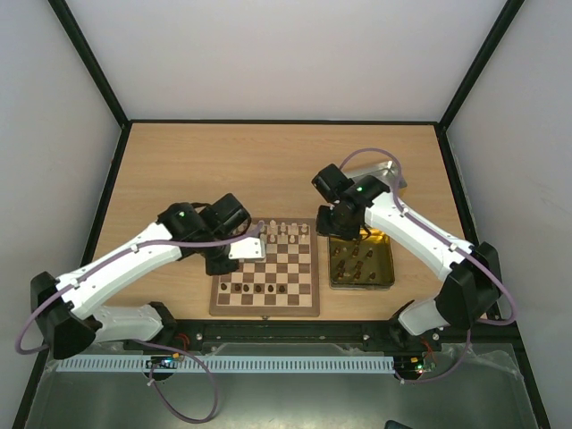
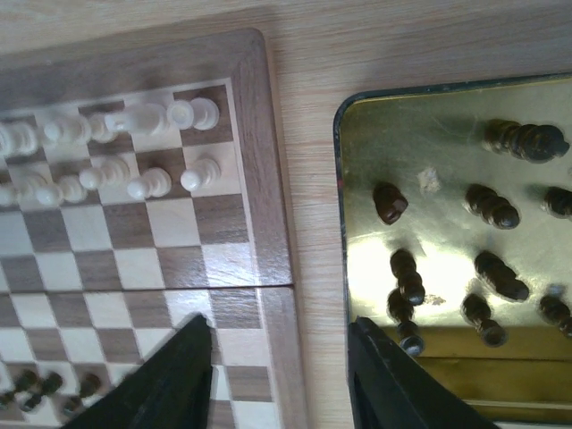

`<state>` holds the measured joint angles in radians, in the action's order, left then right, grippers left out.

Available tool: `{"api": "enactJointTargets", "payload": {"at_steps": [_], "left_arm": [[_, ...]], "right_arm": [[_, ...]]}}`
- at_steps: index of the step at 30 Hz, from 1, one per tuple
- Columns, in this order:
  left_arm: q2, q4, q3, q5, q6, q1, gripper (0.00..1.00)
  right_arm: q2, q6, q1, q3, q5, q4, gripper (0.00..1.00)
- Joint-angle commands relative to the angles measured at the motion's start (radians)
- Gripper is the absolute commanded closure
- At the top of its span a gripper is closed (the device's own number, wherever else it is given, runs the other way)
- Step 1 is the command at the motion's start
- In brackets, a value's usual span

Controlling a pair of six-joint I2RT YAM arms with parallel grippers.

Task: Set up the chess pieces on the board
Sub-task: Place the chess piece on the chessboard.

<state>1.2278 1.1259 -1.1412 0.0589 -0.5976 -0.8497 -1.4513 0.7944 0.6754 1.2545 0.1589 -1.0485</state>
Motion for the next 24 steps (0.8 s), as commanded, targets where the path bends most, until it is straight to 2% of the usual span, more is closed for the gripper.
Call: {"api": "enactJointTargets", "payload": {"at_steps": [1,3,9,24], "left_arm": [[-0.055,0.087,0.068,-0.001,-0.005,-0.001,0.98],[-0.078,0.095,0.103,-0.001,-0.015,-0.010,0.98],[-0.120,0.091,0.182,0.024,-0.024,-0.030,0.98],[-0.149,0.015,0.311,0.067,0.011,-0.117,0.98]], "right_arm": [[-0.017,-0.014,0.006,0.005,0.007,-0.001,0.53],[-0.022,-0.011,0.006,0.009,0.005,-0.009,0.45],[-0.023,-0.006,0.006,0.002,-0.018,-0.035,0.37],[-0.003,0.011,0.006,-0.055,-0.050,-0.046,0.35]]}}
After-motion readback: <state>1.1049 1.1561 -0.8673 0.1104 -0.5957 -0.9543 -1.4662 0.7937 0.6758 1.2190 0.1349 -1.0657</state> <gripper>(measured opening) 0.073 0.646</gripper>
